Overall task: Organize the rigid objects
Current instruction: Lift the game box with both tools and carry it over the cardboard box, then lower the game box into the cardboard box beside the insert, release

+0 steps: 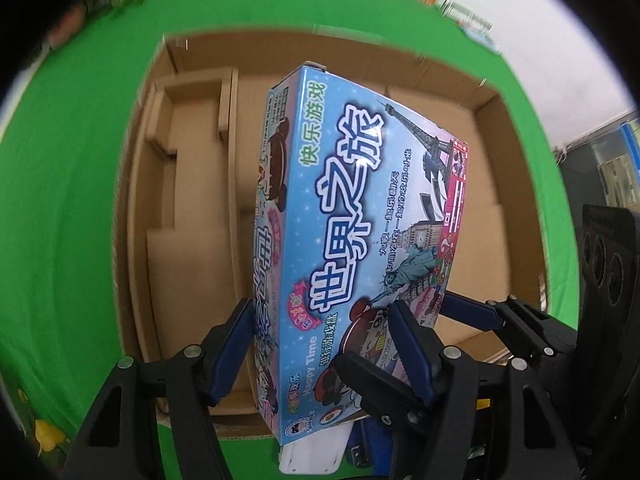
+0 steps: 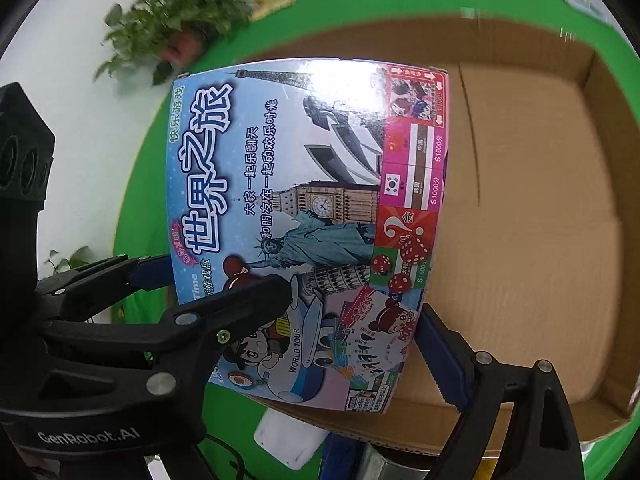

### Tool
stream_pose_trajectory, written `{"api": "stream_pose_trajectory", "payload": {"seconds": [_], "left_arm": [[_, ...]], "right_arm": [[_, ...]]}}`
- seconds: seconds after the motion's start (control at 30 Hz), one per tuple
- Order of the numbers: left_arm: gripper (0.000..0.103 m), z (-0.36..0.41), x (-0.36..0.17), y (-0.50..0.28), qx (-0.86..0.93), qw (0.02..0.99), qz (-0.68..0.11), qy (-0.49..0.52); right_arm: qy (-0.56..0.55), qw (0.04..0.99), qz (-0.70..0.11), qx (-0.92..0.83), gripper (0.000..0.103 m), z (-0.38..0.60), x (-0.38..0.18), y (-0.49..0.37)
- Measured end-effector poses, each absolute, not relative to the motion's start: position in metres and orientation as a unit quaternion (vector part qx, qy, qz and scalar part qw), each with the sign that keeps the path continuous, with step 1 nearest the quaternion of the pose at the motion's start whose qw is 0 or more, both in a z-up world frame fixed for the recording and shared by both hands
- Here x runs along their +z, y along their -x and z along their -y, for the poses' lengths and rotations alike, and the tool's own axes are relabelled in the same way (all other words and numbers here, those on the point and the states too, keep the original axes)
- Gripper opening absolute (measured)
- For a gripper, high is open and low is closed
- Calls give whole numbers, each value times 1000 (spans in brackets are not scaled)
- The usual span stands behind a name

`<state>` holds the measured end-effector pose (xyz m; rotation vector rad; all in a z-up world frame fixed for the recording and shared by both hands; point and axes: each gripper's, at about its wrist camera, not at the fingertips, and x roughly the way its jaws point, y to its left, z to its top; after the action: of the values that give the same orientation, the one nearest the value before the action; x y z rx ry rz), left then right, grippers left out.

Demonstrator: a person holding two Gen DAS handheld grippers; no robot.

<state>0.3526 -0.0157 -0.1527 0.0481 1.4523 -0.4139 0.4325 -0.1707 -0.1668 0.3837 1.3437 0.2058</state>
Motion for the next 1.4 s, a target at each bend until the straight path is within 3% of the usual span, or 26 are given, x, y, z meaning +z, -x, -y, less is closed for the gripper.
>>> {"api": "stream_pose_trajectory", "payload": {"seconds": [0.17, 0.33, 0.4, 0.47, 0.57, 0.6, 0.67, 0.73, 0.77, 0.9, 1.03, 1.07, 1.1, 1.17, 1.33, 1.37, 1.4], "left_arm": [[65, 13, -161, -333, -195, 714, -672, -19], [63, 2, -153, -329, -192, 718, -669, -14], [62, -7, -140, -327, -190, 728, -659, -8], [62, -19, -126, -322, -188, 739, -647, 1], [62, -41, -101, -309, -184, 760, -623, 13], [62, -50, -95, -306, -181, 766, -616, 12], [62, -62, -82, -301, -168, 786, -595, 5], [62, -71, -72, -296, -157, 797, -583, 7], [62, -76, -69, -297, -153, 800, -580, 10], [62, -90, -64, -284, -131, 805, -578, 23], [62, -103, -52, -272, -134, 815, -563, 43], [62, -102, -50, -270, -136, 819, -555, 45], [64, -104, -43, -266, -138, 828, -541, 48], [65, -108, -29, -259, -137, 844, -516, 53], [71, -99, -11, -246, -142, 856, -495, 33], [64, -96, -8, -241, -156, 854, -495, 27], [29, -94, -5, -235, -172, 854, -491, 21]], "right_arm": [[-188, 742, -636, 98, 91, 169, -192, -436], [-155, 739, -648, 105, 84, 148, -206, -451], [-154, 735, -649, 120, 70, 138, -206, -458], [-165, 729, -652, 129, 66, 133, -205, -461], [-175, 750, -627, 116, 67, 143, -194, -463], [-183, 761, -616, 83, 76, 157, -192, -466], [-197, 765, -613, 33, 81, 178, -198, -469], [-194, 752, -630, 22, 67, 186, -215, -480], [-190, 742, -641, 43, 46, 180, -223, -487], [-143, 744, -648, 82, 56, 141, -226, -495], [-167, 746, -643, 45, 59, 141, -212, -484], [-161, 762, -627, 29, 69, 144, -196, -475], [-152, 777, -611, 18, 87, 148, -181, -461], [-129, 811, -571, -9, 102, 151, -141, -431], [-111, 849, -515, -39, 102, 175, -69, -353], [-112, 854, -505, -51, 100, 176, -55, -339], [-119, 858, -497, -52, 84, 182, -43, -326]]}}
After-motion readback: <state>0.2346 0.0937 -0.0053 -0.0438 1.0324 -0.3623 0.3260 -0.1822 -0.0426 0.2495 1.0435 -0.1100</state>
